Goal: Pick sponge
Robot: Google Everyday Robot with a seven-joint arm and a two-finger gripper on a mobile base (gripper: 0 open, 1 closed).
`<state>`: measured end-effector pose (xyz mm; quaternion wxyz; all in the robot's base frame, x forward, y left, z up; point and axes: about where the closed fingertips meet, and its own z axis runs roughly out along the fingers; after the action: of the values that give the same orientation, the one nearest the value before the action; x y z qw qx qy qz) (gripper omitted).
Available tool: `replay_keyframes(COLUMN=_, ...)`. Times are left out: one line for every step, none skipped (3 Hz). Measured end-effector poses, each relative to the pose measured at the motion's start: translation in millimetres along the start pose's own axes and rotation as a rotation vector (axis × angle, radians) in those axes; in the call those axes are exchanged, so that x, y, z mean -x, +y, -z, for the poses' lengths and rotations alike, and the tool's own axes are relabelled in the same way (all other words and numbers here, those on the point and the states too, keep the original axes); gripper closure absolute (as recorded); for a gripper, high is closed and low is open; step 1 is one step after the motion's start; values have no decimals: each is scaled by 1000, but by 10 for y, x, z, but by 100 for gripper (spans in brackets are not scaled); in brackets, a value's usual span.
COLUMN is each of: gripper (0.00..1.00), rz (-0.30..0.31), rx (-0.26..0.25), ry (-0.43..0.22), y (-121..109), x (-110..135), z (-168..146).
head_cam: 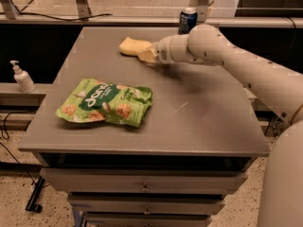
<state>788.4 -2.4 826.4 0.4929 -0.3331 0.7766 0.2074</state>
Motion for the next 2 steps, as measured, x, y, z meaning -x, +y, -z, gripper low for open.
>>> replay_keyframes(gripper=87, rz=29, rx=-3, ry=-16, y=-17, x=140, z=110)
replay_keyframes(gripper=100, rz=100, rx=9, ry=-58, y=49, x=569, z=374)
